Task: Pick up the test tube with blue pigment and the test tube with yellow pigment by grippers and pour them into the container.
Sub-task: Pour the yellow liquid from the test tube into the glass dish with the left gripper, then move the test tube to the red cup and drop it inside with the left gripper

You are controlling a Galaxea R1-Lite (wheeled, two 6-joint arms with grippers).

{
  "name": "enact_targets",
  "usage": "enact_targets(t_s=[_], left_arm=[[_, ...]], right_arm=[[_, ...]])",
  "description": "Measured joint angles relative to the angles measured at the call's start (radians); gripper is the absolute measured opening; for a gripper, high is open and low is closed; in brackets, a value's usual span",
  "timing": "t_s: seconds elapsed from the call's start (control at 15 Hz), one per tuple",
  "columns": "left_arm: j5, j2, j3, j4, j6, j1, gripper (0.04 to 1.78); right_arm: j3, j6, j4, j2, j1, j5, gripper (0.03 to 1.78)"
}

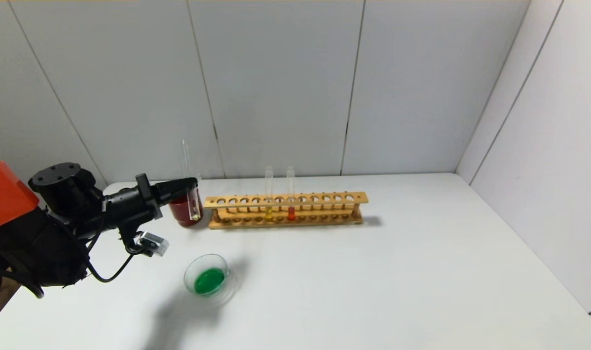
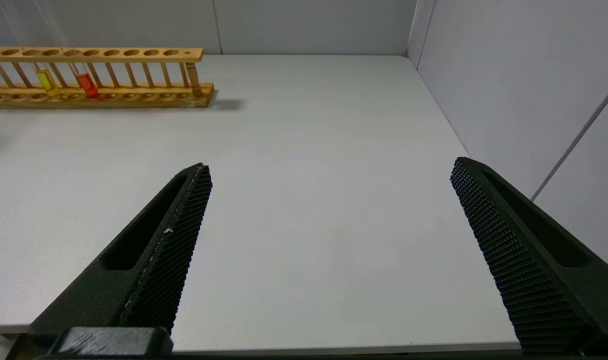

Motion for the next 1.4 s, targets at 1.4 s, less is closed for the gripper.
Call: enact_targets(t_s=[1.4], left_arm=[[1.184,-0.249,0.100,0.000,-0.742,-0.219,0.31]], right_arm=[[0.000,0.000,0.000,0.000,0.000,0.000,1.75]])
